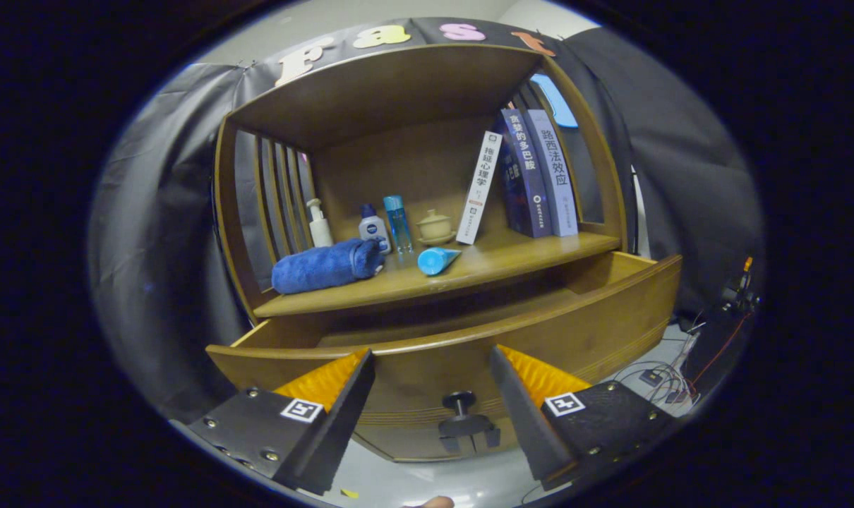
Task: Pull open the drawer, take out the items inside it, and place them on the countertop above the cabinet.
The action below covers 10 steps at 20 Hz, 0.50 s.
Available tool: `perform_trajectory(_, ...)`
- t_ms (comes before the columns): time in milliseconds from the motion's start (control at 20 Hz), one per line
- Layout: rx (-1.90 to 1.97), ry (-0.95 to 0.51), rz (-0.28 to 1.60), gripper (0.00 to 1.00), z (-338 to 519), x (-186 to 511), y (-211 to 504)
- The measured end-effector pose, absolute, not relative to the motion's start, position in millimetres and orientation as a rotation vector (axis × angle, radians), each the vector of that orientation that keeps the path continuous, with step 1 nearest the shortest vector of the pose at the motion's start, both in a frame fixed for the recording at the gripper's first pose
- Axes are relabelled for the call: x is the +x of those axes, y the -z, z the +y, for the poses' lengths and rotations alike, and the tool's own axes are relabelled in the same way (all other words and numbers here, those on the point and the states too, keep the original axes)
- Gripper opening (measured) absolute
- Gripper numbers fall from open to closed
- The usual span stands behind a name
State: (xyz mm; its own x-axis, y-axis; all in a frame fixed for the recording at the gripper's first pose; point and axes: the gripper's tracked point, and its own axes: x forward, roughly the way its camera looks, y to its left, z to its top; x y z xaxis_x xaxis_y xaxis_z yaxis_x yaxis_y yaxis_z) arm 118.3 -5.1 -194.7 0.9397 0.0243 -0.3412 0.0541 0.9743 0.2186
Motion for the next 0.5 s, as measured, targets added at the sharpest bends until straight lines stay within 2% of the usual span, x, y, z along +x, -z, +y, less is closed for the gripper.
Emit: perform_trajectory(500, 0.229, 0.022, 0.338, 0.98, 0, 183, 206)
